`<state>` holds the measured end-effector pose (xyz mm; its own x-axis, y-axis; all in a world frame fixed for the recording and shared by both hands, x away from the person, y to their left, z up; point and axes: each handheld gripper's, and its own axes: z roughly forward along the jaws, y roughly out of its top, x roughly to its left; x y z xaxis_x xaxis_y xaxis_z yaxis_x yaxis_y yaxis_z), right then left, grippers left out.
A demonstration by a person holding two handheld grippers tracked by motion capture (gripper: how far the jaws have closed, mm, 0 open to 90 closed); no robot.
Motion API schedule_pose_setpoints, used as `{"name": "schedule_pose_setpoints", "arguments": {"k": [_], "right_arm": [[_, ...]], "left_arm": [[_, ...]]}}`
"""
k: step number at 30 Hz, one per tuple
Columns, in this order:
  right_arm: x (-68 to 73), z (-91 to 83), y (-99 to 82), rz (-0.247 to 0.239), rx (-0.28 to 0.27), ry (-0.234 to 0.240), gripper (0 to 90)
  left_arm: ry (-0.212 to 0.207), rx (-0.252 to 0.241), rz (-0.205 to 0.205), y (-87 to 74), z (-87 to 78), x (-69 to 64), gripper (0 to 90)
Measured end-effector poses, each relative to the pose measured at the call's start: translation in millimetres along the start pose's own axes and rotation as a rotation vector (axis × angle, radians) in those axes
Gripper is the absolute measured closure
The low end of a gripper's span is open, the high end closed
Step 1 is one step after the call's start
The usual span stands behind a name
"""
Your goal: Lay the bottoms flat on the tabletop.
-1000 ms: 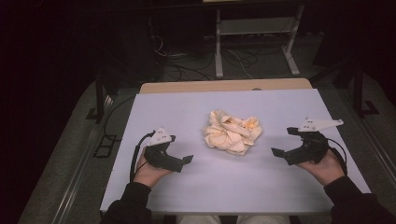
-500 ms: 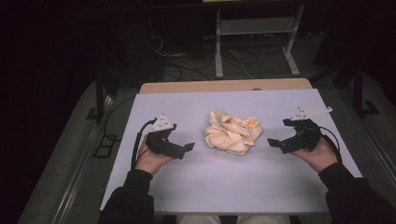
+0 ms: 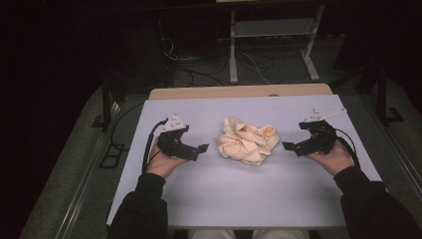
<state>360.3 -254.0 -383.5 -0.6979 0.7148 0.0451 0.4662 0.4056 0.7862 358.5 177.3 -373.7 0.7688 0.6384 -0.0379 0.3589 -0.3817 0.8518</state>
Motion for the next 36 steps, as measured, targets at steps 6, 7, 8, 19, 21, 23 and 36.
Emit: {"name": "schedule_pose_setpoints", "arguments": {"k": [6, 7, 8, 19, 21, 23, 36], "right_arm": [[-8.9, 8.8, 2.8, 0.009, 0.019, -0.009, 0.0], [-11.4, 11.9, 4.9, 0.010, 0.025, -0.010, 0.0], [-11.4, 11.9, 4.9, 0.010, 0.025, -0.010, 0.0], [-21.5, 32.6, 5.5, 0.032, 0.034, -0.014, 0.0], [-24.0, 35.4, 4.2, 0.040, 0.031, -0.013, 0.0], [-26.4, 38.0, 3.0, 0.053, 0.029, -0.015, 0.0], [-41.3, 58.9, 1.7, 0.089, 0.044, -0.029, 0.0]], "left_arm": [[-0.001, -0.001, -0.016, 1.9, 3.7, 5.9, 0.0], [0.001, -0.002, -0.021, 1.9, 4.6, 6.9, 0.0], [-0.001, -0.004, -0.027, 1.5, 5.5, 8.0, 0.0], [-0.012, -0.016, -0.062, -2.9, 19.5, 17.9, 0.0], [-0.012, -0.020, -0.066, -3.3, 21.6, 18.9, 0.0], [-0.015, -0.014, -0.064, -3.8, 24.4, 19.7, 0.0], [-0.031, -0.012, -0.103, -9.0, 45.0, 29.8, 0.0]]}}
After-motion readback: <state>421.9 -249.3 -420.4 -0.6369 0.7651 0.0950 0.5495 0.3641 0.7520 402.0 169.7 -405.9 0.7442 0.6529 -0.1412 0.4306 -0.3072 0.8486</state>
